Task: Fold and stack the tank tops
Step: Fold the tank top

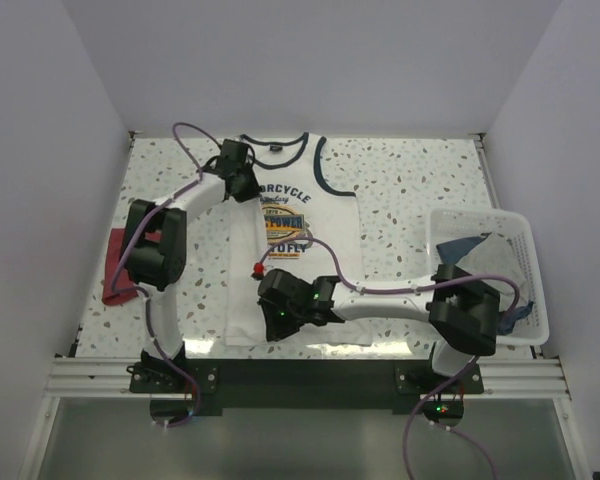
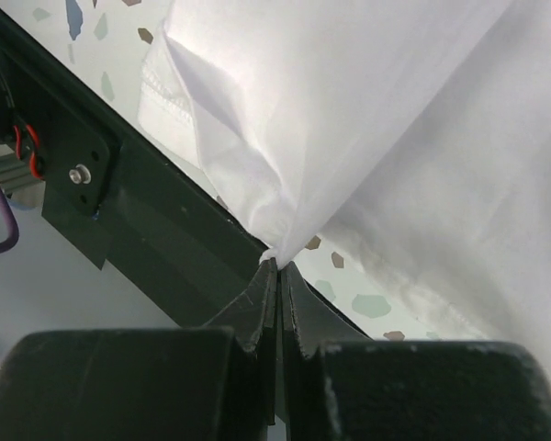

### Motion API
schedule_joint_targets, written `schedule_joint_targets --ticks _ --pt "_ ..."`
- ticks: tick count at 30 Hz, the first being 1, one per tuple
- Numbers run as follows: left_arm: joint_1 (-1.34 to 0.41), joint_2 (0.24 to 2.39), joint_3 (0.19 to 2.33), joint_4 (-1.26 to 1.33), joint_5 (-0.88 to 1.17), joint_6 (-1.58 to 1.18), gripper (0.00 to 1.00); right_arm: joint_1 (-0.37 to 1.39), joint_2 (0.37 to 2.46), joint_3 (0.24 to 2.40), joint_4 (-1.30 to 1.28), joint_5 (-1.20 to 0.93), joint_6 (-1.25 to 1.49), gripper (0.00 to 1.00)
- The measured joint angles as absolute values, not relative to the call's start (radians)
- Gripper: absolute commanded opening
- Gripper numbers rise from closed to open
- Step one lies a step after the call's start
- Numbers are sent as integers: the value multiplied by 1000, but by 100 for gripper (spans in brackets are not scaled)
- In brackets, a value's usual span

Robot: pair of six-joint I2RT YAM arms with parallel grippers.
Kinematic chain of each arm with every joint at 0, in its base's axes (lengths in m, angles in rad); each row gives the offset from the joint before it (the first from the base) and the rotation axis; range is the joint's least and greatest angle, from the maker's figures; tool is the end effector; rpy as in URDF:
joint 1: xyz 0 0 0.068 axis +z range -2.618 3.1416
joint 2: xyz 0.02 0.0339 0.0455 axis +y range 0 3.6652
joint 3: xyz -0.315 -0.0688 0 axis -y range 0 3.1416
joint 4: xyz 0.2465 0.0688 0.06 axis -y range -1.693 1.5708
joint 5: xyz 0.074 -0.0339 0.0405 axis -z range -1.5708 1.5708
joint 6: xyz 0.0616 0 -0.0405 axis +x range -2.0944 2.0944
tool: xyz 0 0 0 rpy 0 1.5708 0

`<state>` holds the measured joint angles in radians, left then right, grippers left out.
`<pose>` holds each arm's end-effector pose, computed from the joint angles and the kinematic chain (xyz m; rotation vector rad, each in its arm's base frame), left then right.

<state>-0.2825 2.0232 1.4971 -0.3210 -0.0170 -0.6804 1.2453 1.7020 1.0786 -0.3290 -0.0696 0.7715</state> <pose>0.4716 -0.1358 0.2233 -0.4942 2.4110 -0.4128 0.1158 0.3566 0.2202 -0.6775 2.6753 0.7970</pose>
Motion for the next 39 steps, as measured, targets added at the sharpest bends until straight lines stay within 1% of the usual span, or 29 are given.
schedule_joint_targets --ticks 11,25,26,28,30,31,32,33,34,35,36,37,39 --pt "-300 2054 1512 -316 -21 -688 0 1243 1662 994 -295 -42 802 0" --pt "-316 2066 1523 -309 -18 -688 0 1243 1662 957 -255 -42 823 0" --pt "-318 2069 1526 -308 -16 -688 1 1243 1662 956 -252 -42 825 0" --pt "-319 2075 1532 -308 -14 -688 6 1243 1662 953 -248 -42 827 0" --pt "-322 2083 1535 -305 -12 -686 16 1243 1662 950 -246 -42 828 1" --pt "-323 2086 1535 -305 -10 -686 23 1243 1662 947 -245 -41 830 5" --pt "-323 2088 1535 -304 -5 -685 35 1243 1662 945 -245 -39 831 9" --pt "-323 2090 1535 -302 0 -680 40 1243 1662 944 -246 -38 831 18" --pt "-324 2091 1535 -299 6 -678 48 1243 1661 943 -247 -35 834 22" --pt "-324 2091 1535 -296 12 -672 51 1243 1660 942 -249 -33 836 29" --pt "-324 2091 1535 -289 19 -669 54 1243 1656 942 -253 -25 836 32" --pt "-324 2091 1535 -281 22 -668 56 1243 1648 942 -263 -14 836 33" --pt "-324 2088 1535 -268 31 -665 57 1243 1619 942 -285 11 835 35"
